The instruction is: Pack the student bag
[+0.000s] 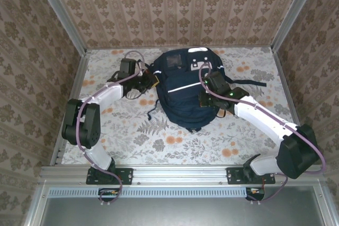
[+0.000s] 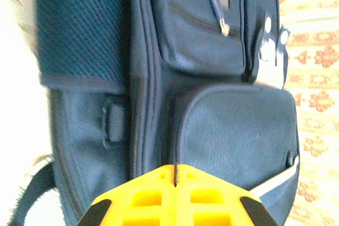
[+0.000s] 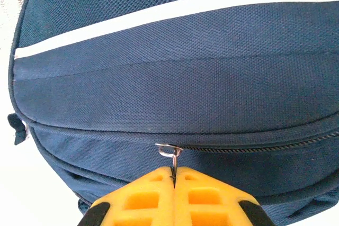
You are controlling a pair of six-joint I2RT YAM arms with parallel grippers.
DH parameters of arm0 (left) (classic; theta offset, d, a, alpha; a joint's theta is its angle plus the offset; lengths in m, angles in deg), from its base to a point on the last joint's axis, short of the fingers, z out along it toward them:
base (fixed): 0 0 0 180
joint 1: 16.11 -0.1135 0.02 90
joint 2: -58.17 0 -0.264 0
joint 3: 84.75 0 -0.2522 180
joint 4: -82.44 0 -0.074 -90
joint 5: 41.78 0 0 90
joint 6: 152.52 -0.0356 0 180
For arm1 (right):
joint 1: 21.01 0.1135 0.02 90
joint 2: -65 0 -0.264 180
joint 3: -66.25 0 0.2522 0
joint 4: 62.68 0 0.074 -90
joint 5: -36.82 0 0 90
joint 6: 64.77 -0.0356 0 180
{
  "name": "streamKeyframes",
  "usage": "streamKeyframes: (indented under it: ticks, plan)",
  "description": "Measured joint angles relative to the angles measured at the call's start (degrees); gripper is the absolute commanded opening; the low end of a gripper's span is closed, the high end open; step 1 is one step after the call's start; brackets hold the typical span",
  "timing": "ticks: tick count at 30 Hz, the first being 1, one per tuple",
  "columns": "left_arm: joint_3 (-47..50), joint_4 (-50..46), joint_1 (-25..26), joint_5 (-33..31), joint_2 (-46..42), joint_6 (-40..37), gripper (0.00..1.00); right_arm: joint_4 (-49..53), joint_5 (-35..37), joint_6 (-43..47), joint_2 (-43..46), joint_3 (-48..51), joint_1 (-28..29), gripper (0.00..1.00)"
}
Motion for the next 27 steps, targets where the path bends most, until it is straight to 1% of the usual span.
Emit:
streamKeyframes:
  ticks: [1, 2, 4, 7, 10, 14, 17, 23, 27]
  plan:
    - [-0.31, -0.42, -0.57, -0.52, 0.00, -0.61, 0.26, 0.09, -0.09, 0.00, -0.94, -0.72, 0.72, 0.00]
    - [-0.48, -0.81, -0.98, -1.07, -0.07, -0.94, 0.33, 0.17, -0.13, -0.02, -2.01, -1.62, 1.51, 0.00]
    - [-0.35, -2.05, -1.36, -1.90, -0.46, -1.64, 0.44, 0.07, -0.85, -0.02, -5.40, -4.24, 3.69, 0.00]
    - [1.25, -3.48, -1.42, -2.86, -2.60, -1.90, 0.55, -0.66, -3.23, -0.28, -10.29, -8.11, 6.75, 0.00]
    - [5.11, -4.68, -1.49, -3.63, -7.43, -1.40, 0.61, -2.32, -6.27, -0.98, -15.43, -12.79, 9.05, 0.00]
    - [9.94, -4.68, -1.53, -4.11, -13.55, 0.98, 0.64, -5.09, -9.68, -1.62, -20.44, -17.49, 10.60, 0.00]
    - [12.68, -3.10, -1.11, -3.96, -16.02, 4.11, 0.64, -6.43, -11.76, -2.05, -22.62, -19.17, 10.84, 0.00]
    - [12.98, 1.14, 1.86, -3.63, -14.91, 9.07, 0.56, -7.26, -13.22, -2.91, -23.10, -19.23, 10.78, 0.00]
    - [12.90, 1.60, 3.56, -6.19, -13.16, 11.63, 0.54, -7.63, -13.25, -3.06, -23.10, -19.08, 10.75, 0.00]
